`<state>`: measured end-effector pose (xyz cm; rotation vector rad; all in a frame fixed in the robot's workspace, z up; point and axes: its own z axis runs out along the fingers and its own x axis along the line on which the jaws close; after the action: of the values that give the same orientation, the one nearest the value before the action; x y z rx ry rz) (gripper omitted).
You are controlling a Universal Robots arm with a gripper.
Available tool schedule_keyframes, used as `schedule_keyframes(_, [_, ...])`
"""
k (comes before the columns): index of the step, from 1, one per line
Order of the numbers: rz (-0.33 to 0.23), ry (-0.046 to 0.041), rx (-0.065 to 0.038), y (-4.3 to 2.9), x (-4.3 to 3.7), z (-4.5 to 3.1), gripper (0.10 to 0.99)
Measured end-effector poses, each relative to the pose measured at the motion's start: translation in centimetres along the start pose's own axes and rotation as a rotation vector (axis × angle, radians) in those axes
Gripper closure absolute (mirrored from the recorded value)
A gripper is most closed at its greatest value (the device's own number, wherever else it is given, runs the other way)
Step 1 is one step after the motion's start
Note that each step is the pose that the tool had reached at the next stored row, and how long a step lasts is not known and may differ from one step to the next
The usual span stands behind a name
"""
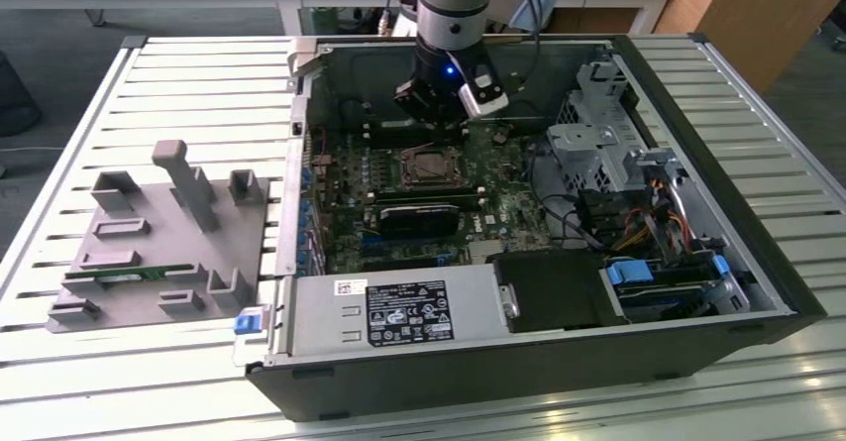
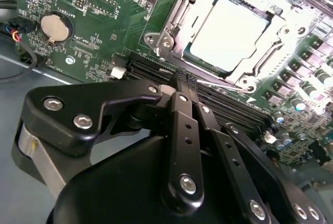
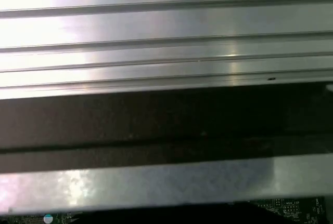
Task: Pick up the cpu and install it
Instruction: 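Install the first cpu locking lever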
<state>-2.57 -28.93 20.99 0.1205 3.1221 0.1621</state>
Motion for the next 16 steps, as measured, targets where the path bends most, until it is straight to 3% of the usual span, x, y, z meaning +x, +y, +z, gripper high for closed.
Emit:
schedule_keyframes(9, [0.0, 0.002, 0.001, -0.05, -0.11, 0.56, 0.98])
schedule_keyframes(16, [0.0, 0.0022, 0.014, -0.08, -0.22, 0.97, 0.98])
